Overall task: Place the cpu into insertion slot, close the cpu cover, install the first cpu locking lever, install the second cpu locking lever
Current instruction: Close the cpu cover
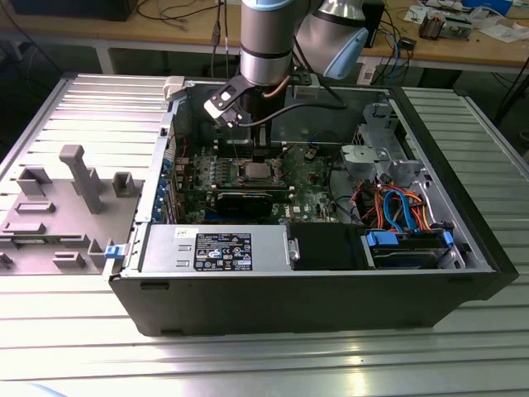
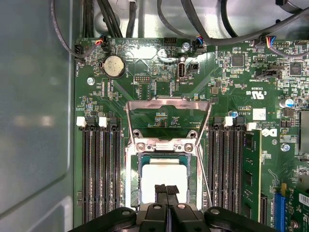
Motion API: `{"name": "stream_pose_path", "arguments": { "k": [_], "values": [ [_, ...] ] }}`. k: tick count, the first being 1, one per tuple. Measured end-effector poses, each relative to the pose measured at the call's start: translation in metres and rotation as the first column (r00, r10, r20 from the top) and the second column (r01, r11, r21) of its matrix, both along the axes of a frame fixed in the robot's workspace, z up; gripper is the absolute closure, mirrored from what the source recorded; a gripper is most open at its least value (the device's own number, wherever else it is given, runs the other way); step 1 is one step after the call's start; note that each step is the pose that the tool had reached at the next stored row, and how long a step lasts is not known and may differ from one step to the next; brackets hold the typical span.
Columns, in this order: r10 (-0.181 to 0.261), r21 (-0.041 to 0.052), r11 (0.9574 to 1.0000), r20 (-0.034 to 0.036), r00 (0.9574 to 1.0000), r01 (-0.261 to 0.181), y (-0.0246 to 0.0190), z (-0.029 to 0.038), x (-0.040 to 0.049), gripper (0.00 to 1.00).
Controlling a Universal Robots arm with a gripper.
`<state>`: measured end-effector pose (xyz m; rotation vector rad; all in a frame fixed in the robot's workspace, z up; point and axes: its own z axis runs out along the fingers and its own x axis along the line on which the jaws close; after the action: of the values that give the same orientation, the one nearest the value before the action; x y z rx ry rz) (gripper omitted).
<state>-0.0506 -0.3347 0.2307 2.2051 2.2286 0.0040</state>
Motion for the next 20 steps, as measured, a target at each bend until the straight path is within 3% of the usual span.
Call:
{"name": "stream_pose_path", "arguments": {
  "k": [20],
  "values": [
    [0.000,0.0008,1.0000,0.0000,1.0000,0.000,0.0000,0.0066,0.0010,0.89]
  ]
}}
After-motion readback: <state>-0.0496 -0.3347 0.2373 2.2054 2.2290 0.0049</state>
